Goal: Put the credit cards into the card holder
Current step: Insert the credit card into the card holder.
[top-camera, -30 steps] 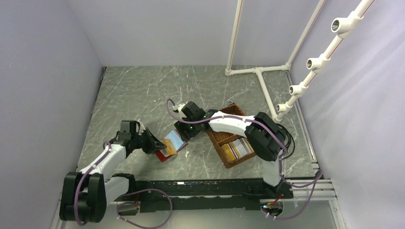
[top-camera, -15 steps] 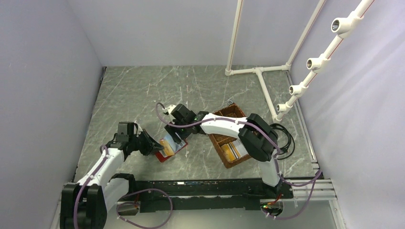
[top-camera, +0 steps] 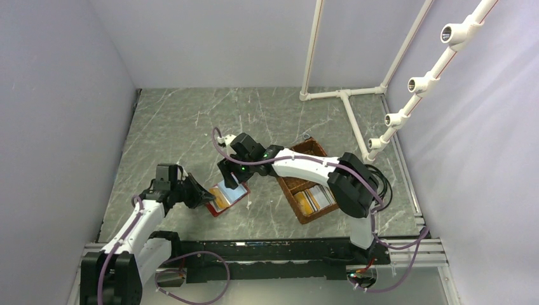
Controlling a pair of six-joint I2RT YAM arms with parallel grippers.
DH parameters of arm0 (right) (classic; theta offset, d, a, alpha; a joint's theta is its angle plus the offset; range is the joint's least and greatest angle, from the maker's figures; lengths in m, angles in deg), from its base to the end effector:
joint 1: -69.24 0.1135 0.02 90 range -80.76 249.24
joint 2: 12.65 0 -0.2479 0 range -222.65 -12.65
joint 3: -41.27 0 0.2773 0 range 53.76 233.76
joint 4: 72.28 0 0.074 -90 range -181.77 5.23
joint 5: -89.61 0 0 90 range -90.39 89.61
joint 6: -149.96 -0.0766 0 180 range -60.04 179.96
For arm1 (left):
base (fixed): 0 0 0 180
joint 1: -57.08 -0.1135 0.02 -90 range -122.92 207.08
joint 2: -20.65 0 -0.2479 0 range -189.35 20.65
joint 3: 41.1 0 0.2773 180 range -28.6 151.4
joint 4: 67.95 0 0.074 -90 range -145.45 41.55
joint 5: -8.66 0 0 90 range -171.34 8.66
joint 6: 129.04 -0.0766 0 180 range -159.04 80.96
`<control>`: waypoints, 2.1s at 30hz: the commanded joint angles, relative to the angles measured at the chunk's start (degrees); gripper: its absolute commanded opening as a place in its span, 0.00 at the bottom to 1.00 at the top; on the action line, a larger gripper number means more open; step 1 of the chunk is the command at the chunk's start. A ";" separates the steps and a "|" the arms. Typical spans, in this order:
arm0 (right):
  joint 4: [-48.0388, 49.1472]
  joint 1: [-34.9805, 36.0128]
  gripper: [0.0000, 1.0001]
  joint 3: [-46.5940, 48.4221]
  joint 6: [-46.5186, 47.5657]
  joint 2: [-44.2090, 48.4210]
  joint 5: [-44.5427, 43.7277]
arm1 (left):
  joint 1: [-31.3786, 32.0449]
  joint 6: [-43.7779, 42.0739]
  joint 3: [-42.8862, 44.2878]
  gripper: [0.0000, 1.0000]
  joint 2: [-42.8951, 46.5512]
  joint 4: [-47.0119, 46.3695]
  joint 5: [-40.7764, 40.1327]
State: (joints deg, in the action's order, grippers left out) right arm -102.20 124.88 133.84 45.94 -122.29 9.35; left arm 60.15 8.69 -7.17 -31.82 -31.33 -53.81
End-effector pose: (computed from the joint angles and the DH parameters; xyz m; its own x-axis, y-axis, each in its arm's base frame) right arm 0.2548 0.3956 0.1563 -0.6133 -0.4740 -0.6318 -0.7526 0.5935 0.2853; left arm 0.2108 -0.0468 0.1054 -0.7815 -0.6152 -0.1035 -0.3972 0.6186 -0.6779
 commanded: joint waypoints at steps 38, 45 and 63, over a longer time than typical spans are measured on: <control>7.10 -2.38 0.37 -10.84 0.93 -5.82 -14.25 | -9.92 4.41 -11.19 0.00 -12.92 -35.78 22.07; 6.84 -2.38 0.37 -10.14 1.10 -6.00 -13.97 | -9.93 4.11 -11.27 0.00 -10.74 -35.95 22.59; 6.96 -2.29 0.37 -10.46 1.19 -6.27 -13.82 | -9.93 6.58 -12.19 0.00 -22.69 -43.67 24.48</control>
State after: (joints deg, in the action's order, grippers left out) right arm -89.77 123.81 124.90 45.37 -126.01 -1.19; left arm 50.51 14.41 -18.67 -53.00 -71.92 -30.92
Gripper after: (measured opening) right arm 0.373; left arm 0.007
